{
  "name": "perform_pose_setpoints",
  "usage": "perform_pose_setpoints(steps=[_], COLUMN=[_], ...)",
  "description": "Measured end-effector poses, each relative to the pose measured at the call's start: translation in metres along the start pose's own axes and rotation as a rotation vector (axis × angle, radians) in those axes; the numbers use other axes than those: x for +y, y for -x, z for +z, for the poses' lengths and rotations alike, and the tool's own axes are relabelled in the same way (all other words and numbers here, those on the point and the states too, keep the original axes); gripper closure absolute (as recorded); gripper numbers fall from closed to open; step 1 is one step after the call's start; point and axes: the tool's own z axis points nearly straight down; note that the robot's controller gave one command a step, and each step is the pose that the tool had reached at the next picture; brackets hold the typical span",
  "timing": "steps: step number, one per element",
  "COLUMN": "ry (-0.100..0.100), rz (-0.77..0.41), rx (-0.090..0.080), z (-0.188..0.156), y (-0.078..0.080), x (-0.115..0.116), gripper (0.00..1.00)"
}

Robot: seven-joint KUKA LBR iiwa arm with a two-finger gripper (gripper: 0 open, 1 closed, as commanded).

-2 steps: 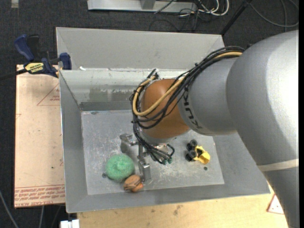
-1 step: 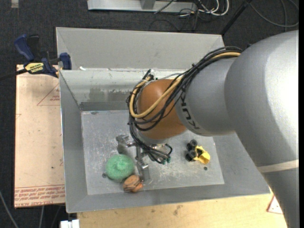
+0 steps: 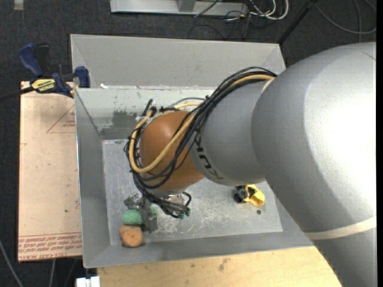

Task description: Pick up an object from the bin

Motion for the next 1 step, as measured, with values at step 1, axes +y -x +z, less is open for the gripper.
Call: perform_pose_setpoints(steps=[1], ry=[0.0], rz=[0.0], rx=[0.0], z=[0.0], y=[0.0], x=[0.0], gripper=[1.0])
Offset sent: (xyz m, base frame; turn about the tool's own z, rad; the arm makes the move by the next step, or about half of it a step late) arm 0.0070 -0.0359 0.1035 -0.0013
